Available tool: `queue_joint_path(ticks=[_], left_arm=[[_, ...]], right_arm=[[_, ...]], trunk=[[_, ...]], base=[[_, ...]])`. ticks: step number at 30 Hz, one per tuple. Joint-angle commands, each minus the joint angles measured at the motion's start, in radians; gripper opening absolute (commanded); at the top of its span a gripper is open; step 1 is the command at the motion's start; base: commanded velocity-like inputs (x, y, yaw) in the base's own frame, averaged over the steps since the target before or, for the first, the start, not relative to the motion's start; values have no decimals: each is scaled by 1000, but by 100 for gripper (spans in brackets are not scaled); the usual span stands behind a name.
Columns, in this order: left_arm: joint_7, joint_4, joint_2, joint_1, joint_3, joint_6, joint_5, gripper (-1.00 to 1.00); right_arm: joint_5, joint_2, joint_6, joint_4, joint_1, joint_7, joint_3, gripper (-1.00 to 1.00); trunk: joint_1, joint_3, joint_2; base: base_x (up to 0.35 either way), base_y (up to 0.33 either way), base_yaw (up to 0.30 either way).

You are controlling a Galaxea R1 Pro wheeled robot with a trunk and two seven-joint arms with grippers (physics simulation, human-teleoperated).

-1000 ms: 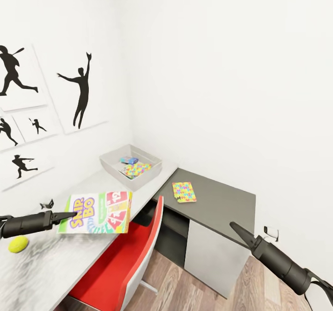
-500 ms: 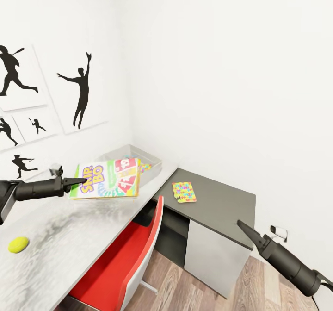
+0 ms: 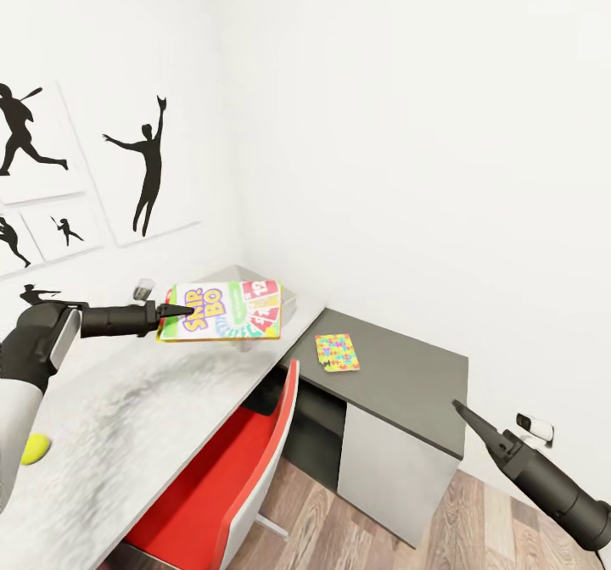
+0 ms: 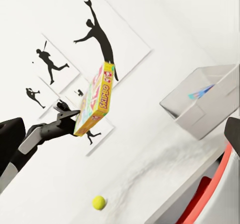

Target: Put all the toys in the child's room - the three board games (two on the bed and one on the table), the two jigsaw puzzles on the table, and the tennis ball on the table - inside the toy box on the table in the child's room.

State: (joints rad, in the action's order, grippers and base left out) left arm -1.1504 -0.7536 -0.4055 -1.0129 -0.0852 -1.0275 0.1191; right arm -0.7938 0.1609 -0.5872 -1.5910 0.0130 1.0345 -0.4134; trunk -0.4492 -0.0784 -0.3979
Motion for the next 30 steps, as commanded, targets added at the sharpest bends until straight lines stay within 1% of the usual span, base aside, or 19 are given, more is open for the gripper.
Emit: queue_joint_path(ticks=[1,10,17,20,24,30], left_arm=[[0,0,0,-1,0,-5,2,-100],[4,0,3,-3,-1,-5,3,-100],[6,0,5,-3,-1,-4,4,-100],[6,-1,5,-3,-1,-4,4,-100],[6,-1,5,-3,-1,-3,4,-100],[6,-1,5,-3,1,-2,4,-100]], right_arm=[[-6,0,-7,0,1,1,-1,100],[-5,0,-6,0,1,2,-2,100],[-4,0,-5,1,1,2,-2,100],[-4,0,-6,0,1,3,-2,100],[-4,0,-5,1,1,4,-2,100],[-4,0,-7,0,1,4,-4,100]], trunk=[[-1,-2,-2],[-1,-2,-2],[-1,0,-2],[-1,0,-2],[-1,1,-2],[-1,1,-2]], base=[[88,-150,0],[179,-220,11],[162,-252,219],[59,-229,151],[16,-239,40],[1,-29,3]])
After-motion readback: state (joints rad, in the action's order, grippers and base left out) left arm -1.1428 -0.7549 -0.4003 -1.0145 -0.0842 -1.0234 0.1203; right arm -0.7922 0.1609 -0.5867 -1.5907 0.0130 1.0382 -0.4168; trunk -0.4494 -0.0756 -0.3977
